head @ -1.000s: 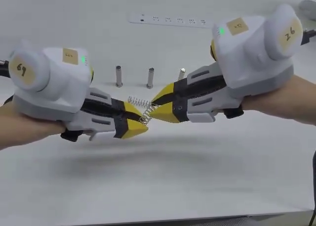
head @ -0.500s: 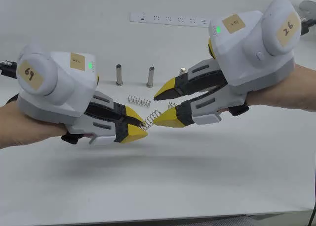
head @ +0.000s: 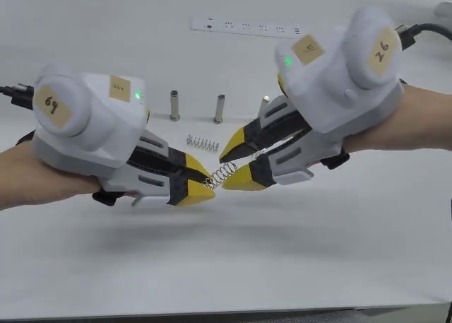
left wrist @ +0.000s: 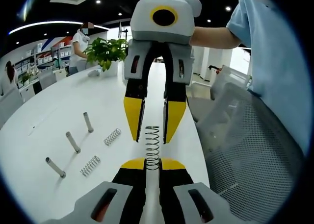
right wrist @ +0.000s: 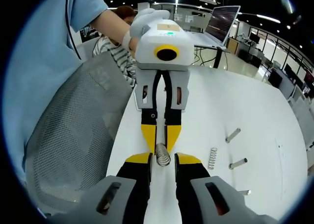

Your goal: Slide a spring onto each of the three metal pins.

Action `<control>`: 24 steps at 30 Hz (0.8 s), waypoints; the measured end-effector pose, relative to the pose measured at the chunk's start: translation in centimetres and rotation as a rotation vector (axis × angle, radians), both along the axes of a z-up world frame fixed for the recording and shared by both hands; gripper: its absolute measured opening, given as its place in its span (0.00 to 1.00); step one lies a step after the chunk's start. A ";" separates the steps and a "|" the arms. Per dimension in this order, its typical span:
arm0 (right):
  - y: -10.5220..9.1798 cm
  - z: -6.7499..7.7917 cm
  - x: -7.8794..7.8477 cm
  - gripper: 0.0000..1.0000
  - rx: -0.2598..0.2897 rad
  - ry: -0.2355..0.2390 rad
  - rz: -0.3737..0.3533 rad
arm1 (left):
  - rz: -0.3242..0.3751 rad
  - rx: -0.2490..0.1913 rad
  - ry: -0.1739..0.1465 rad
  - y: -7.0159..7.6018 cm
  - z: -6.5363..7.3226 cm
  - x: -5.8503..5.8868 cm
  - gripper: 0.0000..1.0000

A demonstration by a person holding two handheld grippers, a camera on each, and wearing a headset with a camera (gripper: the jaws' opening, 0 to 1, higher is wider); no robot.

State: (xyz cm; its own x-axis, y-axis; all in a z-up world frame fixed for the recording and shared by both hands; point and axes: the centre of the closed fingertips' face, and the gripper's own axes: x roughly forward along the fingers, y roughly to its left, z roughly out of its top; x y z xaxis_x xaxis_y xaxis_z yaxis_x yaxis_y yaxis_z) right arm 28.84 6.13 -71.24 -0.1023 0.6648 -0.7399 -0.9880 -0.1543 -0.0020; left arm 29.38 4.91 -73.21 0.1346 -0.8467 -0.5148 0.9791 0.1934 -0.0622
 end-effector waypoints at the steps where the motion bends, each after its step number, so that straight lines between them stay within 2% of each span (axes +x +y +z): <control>1: 0.0 -0.1 0.0 0.15 -0.002 0.005 0.001 | -0.001 0.001 -0.001 0.0 0.0 0.0 0.00; 8: 0.3 -0.3 0.0 0.10 -0.009 0.008 0.015 | -0.002 -0.001 0.001 -0.1 0.1 0.0 0.00; 24: 0.0 -0.3 0.0 0.08 -0.032 0.042 0.011 | -0.007 -0.007 0.004 -0.2 0.3 -0.1 0.01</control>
